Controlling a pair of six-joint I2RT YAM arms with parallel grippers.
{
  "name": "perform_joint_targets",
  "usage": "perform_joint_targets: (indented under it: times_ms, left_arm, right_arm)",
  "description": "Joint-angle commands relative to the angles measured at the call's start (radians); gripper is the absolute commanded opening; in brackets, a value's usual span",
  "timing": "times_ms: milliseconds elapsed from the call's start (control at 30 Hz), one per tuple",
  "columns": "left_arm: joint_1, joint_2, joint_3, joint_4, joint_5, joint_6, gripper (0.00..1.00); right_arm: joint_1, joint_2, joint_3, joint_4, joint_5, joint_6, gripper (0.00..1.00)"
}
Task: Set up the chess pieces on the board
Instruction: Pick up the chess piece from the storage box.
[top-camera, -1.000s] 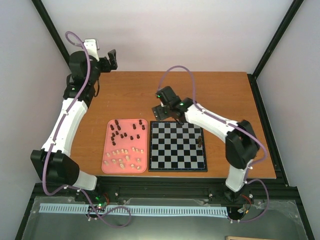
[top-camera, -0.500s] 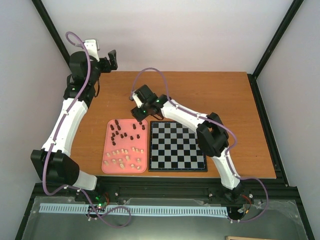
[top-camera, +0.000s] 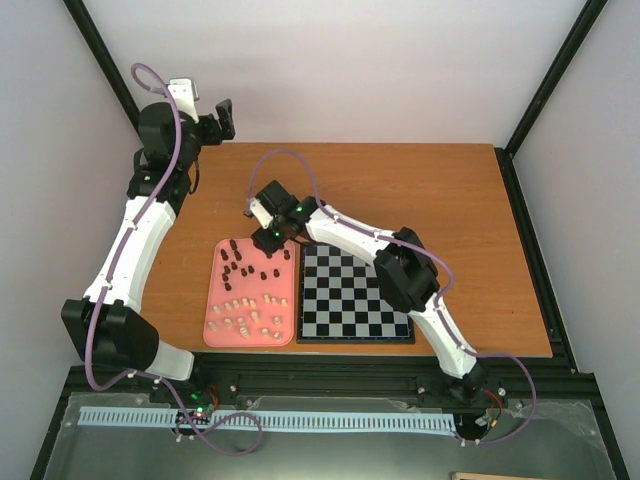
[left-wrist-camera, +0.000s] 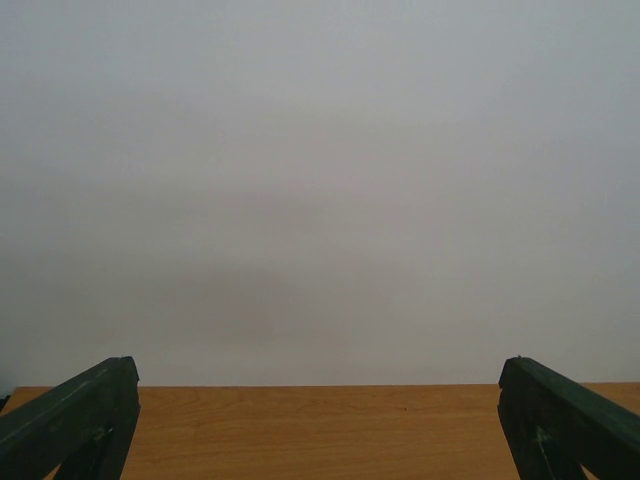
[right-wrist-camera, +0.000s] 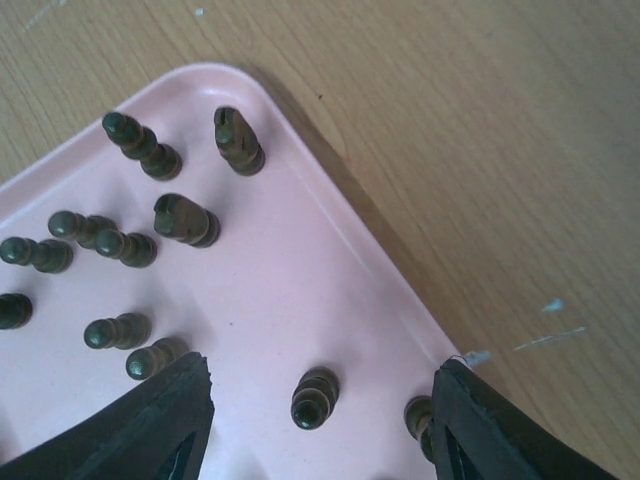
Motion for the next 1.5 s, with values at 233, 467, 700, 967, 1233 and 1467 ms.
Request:
perform_joint_targets:
  times_ms: [233, 467, 700, 967, 1233, 1467]
  left_arm:
    - [-0.003, 0.002, 0.01, 0.031, -0.017, 0.006, 1.0]
    - [-0.002, 0.009, 0.013, 0.031, -0.012, 0.004, 1.0]
    - [-0.003, 0.007, 0.012, 0.03, -0.012, 0.005, 1.0]
    - [-0.003, 0.012, 0.014, 0.031, -0.017, 0.008, 1.0]
    - [-0.002, 0.012, 0.016, 0.031, -0.014, 0.005, 1.0]
    - [-0.003, 0.014, 0.015, 0.03, -0.019, 0.007, 1.0]
  right_arm:
    - [0.028, 0.065, 0.061, -0.065, 0.001, -0.041, 0.55]
    - [0.028, 0.08, 0.074, -0.091, 0.007, -0.039, 0.43]
    - [0.028, 0.089, 0.068, -0.104, 0.014, -0.03, 0.42]
    - [0.028, 0.095, 0.068, -0.107, 0.028, -0.031, 0.4]
    - [0.028, 0.101, 0.069, -0.106, 0.04, -0.027, 0.32]
    - [0.028, 0.095, 0.07, -0.101, 0.072, -0.028, 0.18]
